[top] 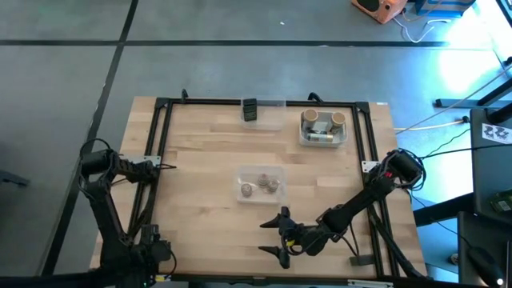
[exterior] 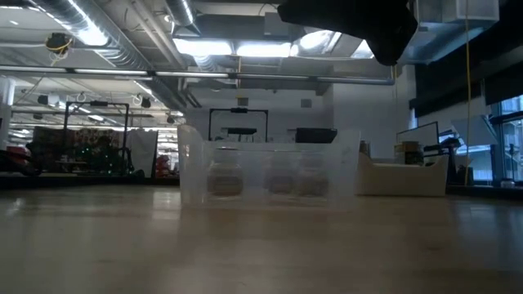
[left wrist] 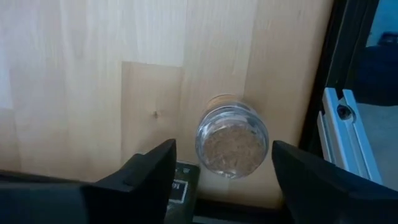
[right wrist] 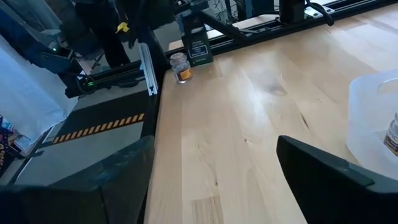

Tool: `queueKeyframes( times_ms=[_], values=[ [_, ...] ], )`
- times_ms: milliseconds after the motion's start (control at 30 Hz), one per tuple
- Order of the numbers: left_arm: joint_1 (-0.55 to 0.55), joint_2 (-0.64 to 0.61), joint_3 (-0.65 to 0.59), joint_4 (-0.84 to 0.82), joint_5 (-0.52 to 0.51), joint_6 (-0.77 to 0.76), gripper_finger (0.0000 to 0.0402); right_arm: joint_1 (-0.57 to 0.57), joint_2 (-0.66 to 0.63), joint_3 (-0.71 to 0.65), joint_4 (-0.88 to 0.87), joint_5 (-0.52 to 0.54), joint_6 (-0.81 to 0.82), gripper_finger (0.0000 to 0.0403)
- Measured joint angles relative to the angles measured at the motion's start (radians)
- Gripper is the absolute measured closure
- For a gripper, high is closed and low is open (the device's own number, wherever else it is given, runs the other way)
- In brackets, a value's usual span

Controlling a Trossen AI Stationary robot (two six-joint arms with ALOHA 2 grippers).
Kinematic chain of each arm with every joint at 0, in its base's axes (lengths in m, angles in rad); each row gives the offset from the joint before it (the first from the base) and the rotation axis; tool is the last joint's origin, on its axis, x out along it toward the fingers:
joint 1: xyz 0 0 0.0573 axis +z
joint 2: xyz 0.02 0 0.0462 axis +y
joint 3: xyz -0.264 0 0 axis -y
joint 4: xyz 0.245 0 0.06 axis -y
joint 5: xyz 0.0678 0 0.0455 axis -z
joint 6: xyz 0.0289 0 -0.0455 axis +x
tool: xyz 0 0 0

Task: Sort spices by type
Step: Put the transparent seasoning bottle into the bottom transparent bin

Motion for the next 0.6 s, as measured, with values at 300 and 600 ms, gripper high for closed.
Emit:
queueKeyframes(
  times_ms=[300, 600],
  values=[
    [0.006, 0.000, -0.069, 0.115, -0.002, 0.005, 0.0185, 0.000, 0.000, 0.000, 0.000, 0.000, 0.000, 0.0068],
    [0.009, -0.001, -0.069, 0.118, -0.003, 0.010, 0.0233, 0.000, 0.000, 0.000, 0.000, 0.000, -0.005, 0.0068]
  ],
)
